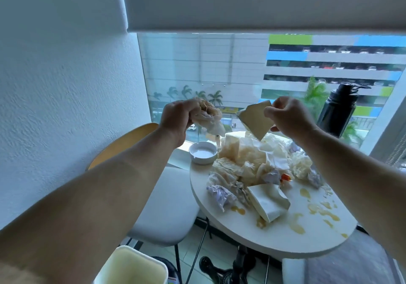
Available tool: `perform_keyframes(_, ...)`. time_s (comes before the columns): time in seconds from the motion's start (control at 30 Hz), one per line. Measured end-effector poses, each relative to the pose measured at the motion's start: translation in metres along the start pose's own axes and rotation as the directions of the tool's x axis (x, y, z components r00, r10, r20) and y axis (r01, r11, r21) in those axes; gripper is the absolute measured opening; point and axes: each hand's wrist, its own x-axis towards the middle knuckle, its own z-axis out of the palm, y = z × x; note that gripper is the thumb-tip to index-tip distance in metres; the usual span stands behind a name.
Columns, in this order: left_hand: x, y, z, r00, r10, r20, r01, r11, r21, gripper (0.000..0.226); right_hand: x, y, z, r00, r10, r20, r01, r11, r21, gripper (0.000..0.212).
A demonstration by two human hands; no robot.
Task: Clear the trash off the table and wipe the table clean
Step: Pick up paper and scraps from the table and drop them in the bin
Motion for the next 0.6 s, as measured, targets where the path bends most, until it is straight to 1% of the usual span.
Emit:
perform_keyframes(0.1, 0.0, 0.009, -0.03, 0.996, 0.077, -0.049, -0.074, 0.994, 0.075, 0.026, 0.001, -0.019, 0.031, 1.0, 0.011, 0.005, -0.011, 0.997, 0.079, 0.026)
perform_keyframes(0.17, 0.002, 0.012, -0.058, 0.989, 0.115, -0.092, -0.101, 0.983, 0.151, 0.024, -0.001, -0.031, 0.057, 0.999, -0.003, 0.034, 0.0, 0.995, 0.104, 0.017)
perform_keyframes(0.2, 0.003, 0.013, -0.073, 0.986, 0.123, -0.114, -0.1, 0.976, 0.192, 0.025, -0.004, -0.038, 0.071, 0.998, -0.013, 0.056, 0.007, 0.993, 0.114, 0.017)
perform_keyframes(0.3, 0.003, 0.009, -0.123, 0.971, 0.176, -0.16, -0.111, 0.93, 0.35, 0.026, -0.019, -0.055, 0.12, 0.991, -0.038, 0.128, 0.023, 0.993, 0.119, 0.027)
perform_keyframes(0.4, -0.003, -0.006, -0.173, 0.958, 0.197, -0.209, -0.064, 0.857, 0.512, 0.02, -0.044, -0.07, 0.172, 0.976, -0.045, 0.211, 0.029, 0.996, 0.081, 0.029)
perform_keyframes(0.5, -0.015, -0.032, -0.227, 0.933, 0.226, -0.279, -0.012, 0.796, 0.606, 0.021, -0.078, -0.081, 0.232, 0.952, -0.059, 0.301, 0.043, 0.997, 0.06, 0.027)
perform_keyframes(0.57, -0.025, -0.055, -0.26, 0.93, 0.208, -0.302, 0.047, 0.749, 0.66, 0.025, -0.102, -0.082, 0.272, 0.927, -0.081, 0.365, 0.088, 0.996, -0.002, 0.025)
perform_keyframes(0.6, -0.029, -0.069, -0.274, 0.937, 0.168, -0.308, 0.086, 0.741, 0.666, 0.027, -0.115, -0.079, 0.289, 0.913, -0.075, 0.4, 0.097, 0.995, -0.034, 0.025)
